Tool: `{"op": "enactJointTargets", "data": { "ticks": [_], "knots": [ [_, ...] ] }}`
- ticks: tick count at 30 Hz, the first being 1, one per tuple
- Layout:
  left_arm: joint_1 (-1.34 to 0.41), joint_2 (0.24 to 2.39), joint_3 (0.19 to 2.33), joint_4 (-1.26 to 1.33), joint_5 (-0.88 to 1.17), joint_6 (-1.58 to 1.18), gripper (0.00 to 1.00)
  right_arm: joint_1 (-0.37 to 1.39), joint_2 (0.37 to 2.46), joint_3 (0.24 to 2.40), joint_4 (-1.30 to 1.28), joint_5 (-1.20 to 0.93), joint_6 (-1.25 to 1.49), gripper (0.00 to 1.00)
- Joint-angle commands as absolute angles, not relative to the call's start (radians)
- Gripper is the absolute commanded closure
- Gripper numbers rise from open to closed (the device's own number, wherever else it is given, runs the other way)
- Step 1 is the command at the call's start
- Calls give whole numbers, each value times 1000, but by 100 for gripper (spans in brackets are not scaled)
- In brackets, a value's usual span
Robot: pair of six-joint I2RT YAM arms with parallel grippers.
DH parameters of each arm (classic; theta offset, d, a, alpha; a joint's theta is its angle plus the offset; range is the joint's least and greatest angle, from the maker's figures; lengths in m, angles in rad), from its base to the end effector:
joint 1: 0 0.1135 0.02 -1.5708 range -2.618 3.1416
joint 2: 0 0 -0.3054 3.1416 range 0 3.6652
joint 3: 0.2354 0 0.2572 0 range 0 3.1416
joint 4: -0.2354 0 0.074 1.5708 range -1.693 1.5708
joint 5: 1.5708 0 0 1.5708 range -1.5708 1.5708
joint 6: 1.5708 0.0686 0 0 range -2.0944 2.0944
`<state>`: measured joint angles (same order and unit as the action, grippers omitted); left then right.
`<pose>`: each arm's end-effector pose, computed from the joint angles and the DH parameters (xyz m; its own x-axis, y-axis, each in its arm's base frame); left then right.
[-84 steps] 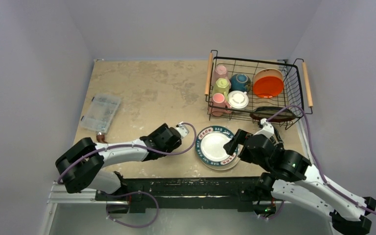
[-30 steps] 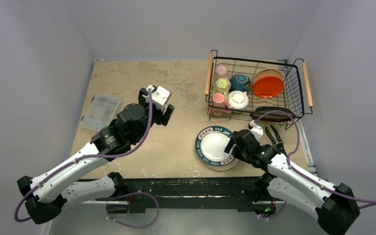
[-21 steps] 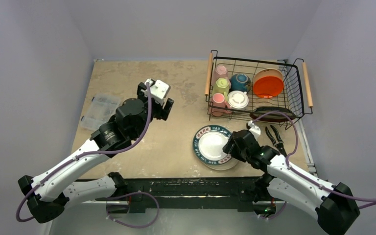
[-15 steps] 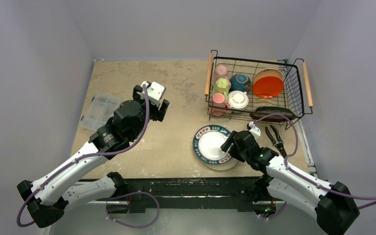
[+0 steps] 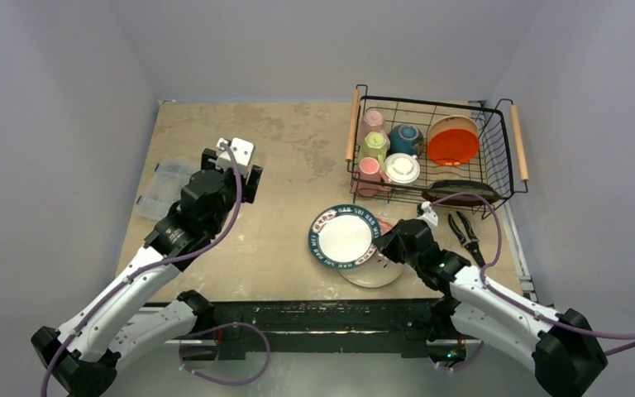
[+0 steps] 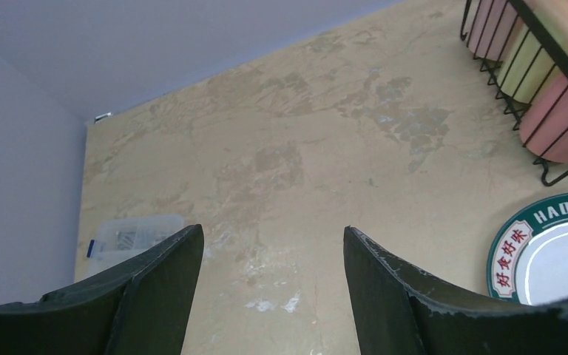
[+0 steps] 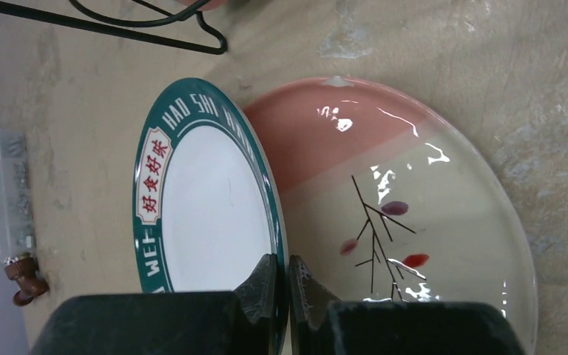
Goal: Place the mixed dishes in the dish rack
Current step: Pick up the plate from the corner of the board.
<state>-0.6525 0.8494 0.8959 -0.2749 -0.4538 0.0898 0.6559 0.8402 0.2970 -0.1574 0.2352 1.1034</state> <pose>0.1752 -0.0960 0.3837 -0.1607 0.2242 -0.9612 0.2218 0.9572 0.1862 0.1436 0.0903 0.1723 -0.6336 0.6079 -0.4786 0.2525 0.7472 0.6148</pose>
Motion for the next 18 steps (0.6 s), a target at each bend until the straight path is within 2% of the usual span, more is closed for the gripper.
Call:
{"op": "enactJointTargets", "data": {
  "ticks": [1, 9, 18],
  "knots": [
    [-604, 838, 878, -246, -461, 86, 32, 656, 802, 338, -217, 228, 979, 100],
    [-594, 803, 853, -246, -461, 86, 32, 657, 653, 447, -267, 137, 828, 100],
    [-594, 753, 798, -246, -461, 86, 32, 656, 685, 722, -407, 95, 658, 100]
  ]
}}
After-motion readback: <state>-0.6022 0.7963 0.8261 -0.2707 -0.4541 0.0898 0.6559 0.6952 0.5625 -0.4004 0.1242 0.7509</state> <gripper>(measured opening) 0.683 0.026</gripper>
